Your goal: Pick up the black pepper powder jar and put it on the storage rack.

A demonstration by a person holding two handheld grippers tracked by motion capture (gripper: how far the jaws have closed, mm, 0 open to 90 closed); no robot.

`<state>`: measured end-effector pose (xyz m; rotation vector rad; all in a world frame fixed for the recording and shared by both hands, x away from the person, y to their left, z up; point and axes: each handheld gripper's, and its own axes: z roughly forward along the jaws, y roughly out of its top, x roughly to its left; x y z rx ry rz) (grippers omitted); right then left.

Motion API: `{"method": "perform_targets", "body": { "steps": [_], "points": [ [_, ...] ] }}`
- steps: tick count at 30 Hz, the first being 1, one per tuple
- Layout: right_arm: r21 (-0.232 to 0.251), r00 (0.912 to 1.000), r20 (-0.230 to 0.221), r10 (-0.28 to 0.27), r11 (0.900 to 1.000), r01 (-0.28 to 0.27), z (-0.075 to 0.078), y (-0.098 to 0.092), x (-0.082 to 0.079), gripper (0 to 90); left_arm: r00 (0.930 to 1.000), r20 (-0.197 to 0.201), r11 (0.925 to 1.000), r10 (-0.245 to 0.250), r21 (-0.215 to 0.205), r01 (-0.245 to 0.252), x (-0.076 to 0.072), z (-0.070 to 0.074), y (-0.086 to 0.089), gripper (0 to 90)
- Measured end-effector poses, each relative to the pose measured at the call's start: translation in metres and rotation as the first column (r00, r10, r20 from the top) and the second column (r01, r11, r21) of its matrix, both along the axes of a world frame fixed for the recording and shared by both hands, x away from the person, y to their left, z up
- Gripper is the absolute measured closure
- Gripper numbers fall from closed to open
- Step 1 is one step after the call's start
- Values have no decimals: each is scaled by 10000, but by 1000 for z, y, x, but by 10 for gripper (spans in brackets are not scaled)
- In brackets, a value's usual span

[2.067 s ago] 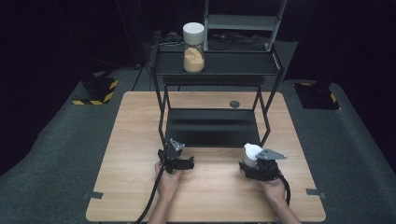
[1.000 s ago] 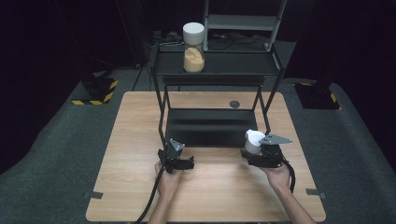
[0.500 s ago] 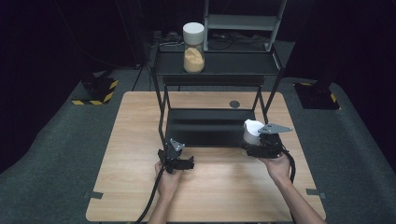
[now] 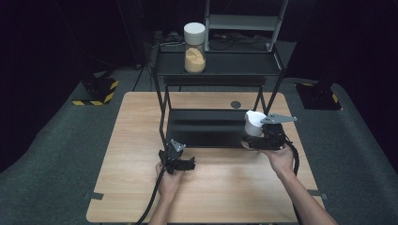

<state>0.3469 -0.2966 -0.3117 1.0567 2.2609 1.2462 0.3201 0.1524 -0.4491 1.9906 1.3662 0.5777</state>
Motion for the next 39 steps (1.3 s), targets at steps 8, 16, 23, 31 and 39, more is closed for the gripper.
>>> {"method": "perform_targets", "body": {
  "steps": [8, 16, 23, 31, 39],
  "points": [
    [11, 9996, 244, 117, 9999, -118, 21, 0, 2, 305, 10000, 1, 10000, 1, 0, -1, 0, 0, 0, 31],
    [82, 9991, 327, 255, 9996, -258, 41, 1, 8, 305, 10000, 0, 10000, -2, 1, 2, 0, 0, 0, 31],
    [187, 9983, 452, 363, 9991, -372, 61, 1, 13, 305, 10000, 0, 10000, 0, -1, 0, 0, 0, 0, 32],
    [239, 9968, 597, 530, 9982, -545, 86, 4, 18, 305, 10000, -2, 10000, 0, 0, 0, 0, 0, 0, 32],
    [375, 9949, 707, 721, 9965, -749, 110, 8, 23, 305, 10000, 15, 10000, 21, -33, -21, 0, 0, 0, 32]
  ]
}}
